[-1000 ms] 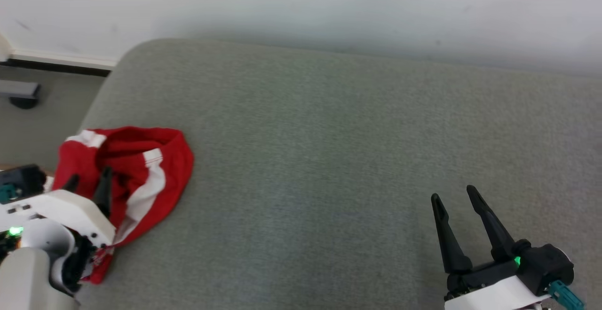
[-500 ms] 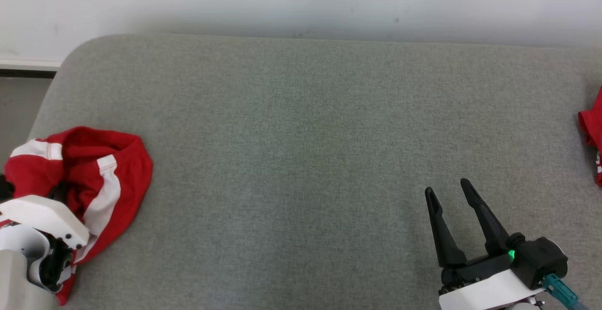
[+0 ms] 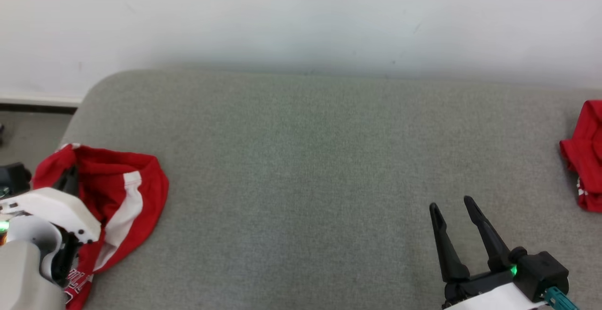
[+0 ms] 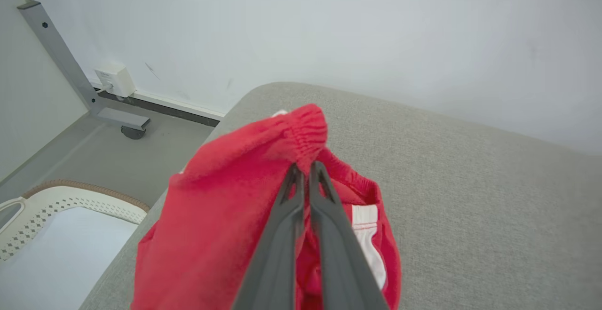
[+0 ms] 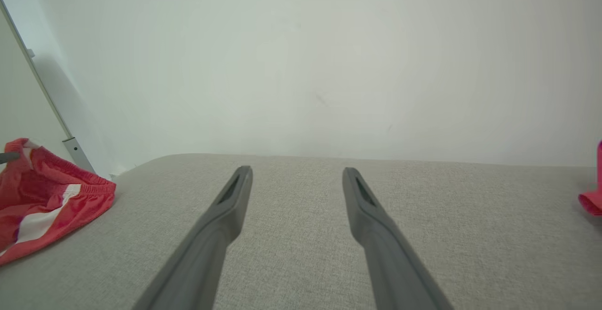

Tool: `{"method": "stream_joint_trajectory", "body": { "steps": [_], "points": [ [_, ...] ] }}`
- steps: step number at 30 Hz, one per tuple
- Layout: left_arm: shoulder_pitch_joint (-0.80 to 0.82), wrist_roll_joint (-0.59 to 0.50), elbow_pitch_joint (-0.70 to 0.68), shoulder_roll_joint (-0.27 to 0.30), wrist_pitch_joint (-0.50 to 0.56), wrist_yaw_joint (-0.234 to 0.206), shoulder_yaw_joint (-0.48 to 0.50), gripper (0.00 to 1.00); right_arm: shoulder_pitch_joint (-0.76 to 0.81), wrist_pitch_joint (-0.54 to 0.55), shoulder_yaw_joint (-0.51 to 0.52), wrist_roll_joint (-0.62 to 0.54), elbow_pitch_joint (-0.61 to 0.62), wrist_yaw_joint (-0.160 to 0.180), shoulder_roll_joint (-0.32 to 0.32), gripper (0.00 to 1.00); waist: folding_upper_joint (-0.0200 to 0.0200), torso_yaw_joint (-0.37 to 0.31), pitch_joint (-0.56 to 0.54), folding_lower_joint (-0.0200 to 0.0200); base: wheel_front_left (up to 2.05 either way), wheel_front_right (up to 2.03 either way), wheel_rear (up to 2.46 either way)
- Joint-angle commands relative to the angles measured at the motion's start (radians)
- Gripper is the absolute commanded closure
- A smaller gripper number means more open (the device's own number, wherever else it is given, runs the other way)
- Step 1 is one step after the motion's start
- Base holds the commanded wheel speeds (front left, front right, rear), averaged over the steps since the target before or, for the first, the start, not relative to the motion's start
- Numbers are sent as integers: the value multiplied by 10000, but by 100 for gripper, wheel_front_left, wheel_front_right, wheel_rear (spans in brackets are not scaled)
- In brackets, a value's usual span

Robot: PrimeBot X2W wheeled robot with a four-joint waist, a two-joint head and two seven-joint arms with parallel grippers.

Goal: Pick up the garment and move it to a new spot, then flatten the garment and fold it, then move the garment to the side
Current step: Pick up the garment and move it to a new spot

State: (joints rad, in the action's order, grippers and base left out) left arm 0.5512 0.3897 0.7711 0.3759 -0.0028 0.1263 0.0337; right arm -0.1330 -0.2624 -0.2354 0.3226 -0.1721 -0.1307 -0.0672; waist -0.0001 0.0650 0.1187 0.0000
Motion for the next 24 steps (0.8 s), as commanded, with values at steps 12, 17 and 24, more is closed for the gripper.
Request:
{"method": "stream_joint_trajectory", "body": {
  "steps": [12, 17, 24],
  "points": [
    [-456, 279, -3722, -218, 1025, -10, -872, 100, 788, -27, 325, 194, 47, 2, -92, 0, 1, -292, -1331, 0, 0, 0, 0],
    [-610, 354, -5709, -388, 1721, -116, -1152, 100, 865, -27, 379, 173, 105, 2, -145, 0, 1, -699, -1478, 0, 0, 0, 0],
    [-607, 592, -7915, -824, 2606, -267, -1675, 100, 835, -27, 388, 194, 163, 2, -196, 0, 1, -1521, -1543, 0, 0, 0, 0]
  ]
}}
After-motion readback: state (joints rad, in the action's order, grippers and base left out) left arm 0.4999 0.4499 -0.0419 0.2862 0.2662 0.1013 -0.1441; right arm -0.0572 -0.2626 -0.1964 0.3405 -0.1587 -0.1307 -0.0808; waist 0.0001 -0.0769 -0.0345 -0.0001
